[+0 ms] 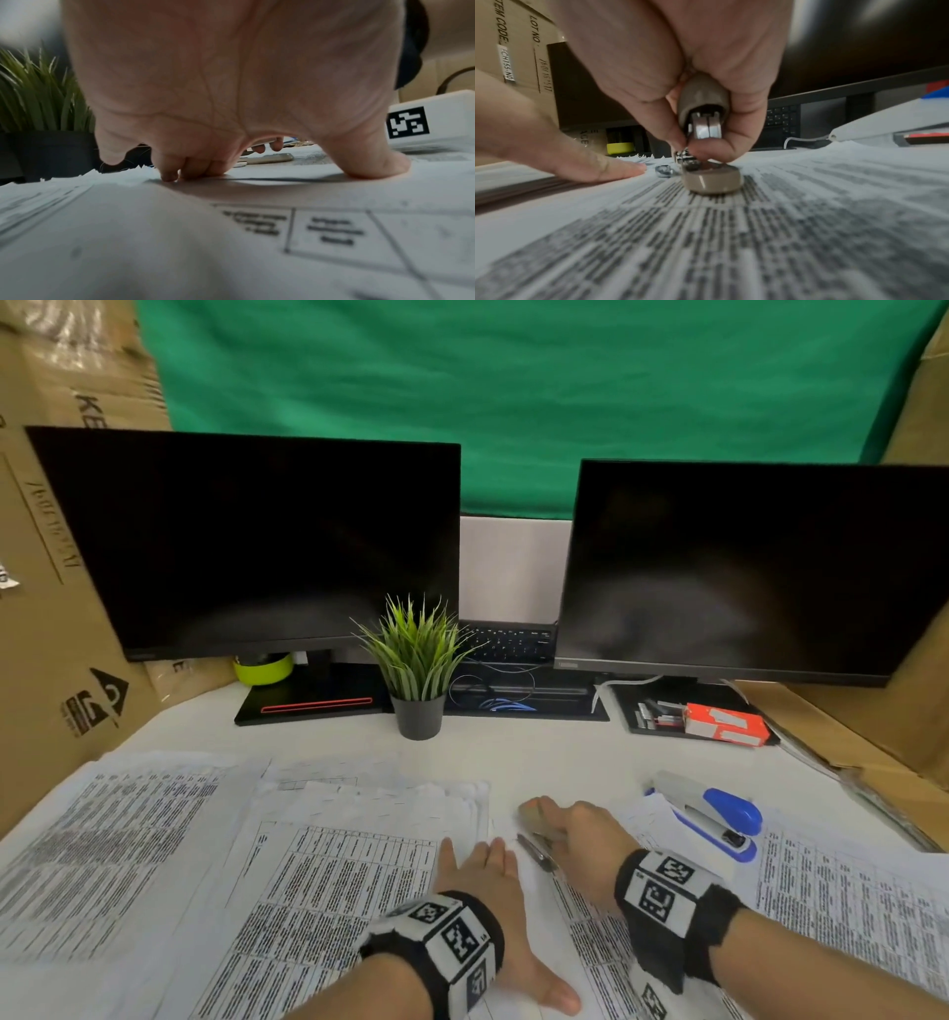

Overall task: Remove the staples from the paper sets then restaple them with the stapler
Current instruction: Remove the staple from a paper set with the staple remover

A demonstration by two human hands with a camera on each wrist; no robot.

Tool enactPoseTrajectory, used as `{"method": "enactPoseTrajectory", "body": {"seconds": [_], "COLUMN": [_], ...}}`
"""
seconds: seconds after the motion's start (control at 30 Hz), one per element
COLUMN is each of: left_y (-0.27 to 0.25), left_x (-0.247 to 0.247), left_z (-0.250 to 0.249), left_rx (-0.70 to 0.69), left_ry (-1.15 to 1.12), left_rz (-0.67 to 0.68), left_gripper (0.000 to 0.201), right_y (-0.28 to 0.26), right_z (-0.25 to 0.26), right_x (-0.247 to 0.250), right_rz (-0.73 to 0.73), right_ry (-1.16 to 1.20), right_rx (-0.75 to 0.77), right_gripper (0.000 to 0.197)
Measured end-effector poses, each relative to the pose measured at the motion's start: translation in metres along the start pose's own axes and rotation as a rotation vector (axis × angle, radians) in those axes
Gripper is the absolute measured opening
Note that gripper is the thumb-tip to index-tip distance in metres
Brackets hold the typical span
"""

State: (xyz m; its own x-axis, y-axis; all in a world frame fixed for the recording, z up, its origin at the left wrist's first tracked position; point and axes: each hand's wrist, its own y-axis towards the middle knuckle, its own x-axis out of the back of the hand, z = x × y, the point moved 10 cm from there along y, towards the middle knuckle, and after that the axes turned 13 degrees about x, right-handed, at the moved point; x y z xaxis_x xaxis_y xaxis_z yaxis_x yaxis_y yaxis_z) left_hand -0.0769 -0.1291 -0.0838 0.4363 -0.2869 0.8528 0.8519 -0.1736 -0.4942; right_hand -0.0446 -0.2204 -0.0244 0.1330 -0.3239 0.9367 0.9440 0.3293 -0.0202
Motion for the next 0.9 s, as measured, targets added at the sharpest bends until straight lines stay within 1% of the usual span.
{"method": "enactPoseTrajectory", "body": {"seconds": [0.13,0.27,0.4,0.53,0.63,0.73,0.77,0.83,0.9], "left_y": [0.003,0.002,0.005,0.006,0.006,0.006,0.006,0.007,0.009], "left_x": [0.005,0.012,0.012,0.011,0.011,0.011,0.01,0.01,0.007], "left_z": [-0.003,-0.006,-0.005,-0.005,-0.006,-0.007,-0.007,-0.007,-0.006], "left_rx": [0.008,-0.014,-0.026,-0.03,-0.043,-0.051,-0.05,-0.043,-0.039], "left_ry": [0.04,0.022,0.014,0.017,0.014,-0.001,0.004,0.021,0.029], "left_rz": [-0.043,-0.071,-0.088,-0.085,-0.099,-0.1,-0.096,-0.086,-0.065], "left_gripper": [0.141,0.142,0.144,0.142,0.141,0.14,0.141,0.142,0.144], "right_y": [-0.015,-0.016,-0.008,0.002,0.01,0.012,0.011,0.006,-0.001], "right_z": [-0.012,-0.018,-0.018,-0.013,-0.012,-0.015,-0.015,-0.017,-0.014], "right_x": [0.002,0.003,-0.008,-0.007,-0.005,0.008,0.012,0.017,0.016], "right_rz": [0.008,-0.027,0.008,0.008,-0.016,-0.067,-0.078,-0.061,0.002], "right_ry": [-0.015,-0.002,-0.073,-0.061,-0.041,0.006,0.023,0.044,0.016], "right_rx": [-0.02,-0.047,-0.061,-0.08,-0.105,-0.166,-0.16,-0.155,-0.126], "right_gripper": [0.036,0.043,0.043,0.043,0.042,0.035,0.037,0.043,0.04]}}
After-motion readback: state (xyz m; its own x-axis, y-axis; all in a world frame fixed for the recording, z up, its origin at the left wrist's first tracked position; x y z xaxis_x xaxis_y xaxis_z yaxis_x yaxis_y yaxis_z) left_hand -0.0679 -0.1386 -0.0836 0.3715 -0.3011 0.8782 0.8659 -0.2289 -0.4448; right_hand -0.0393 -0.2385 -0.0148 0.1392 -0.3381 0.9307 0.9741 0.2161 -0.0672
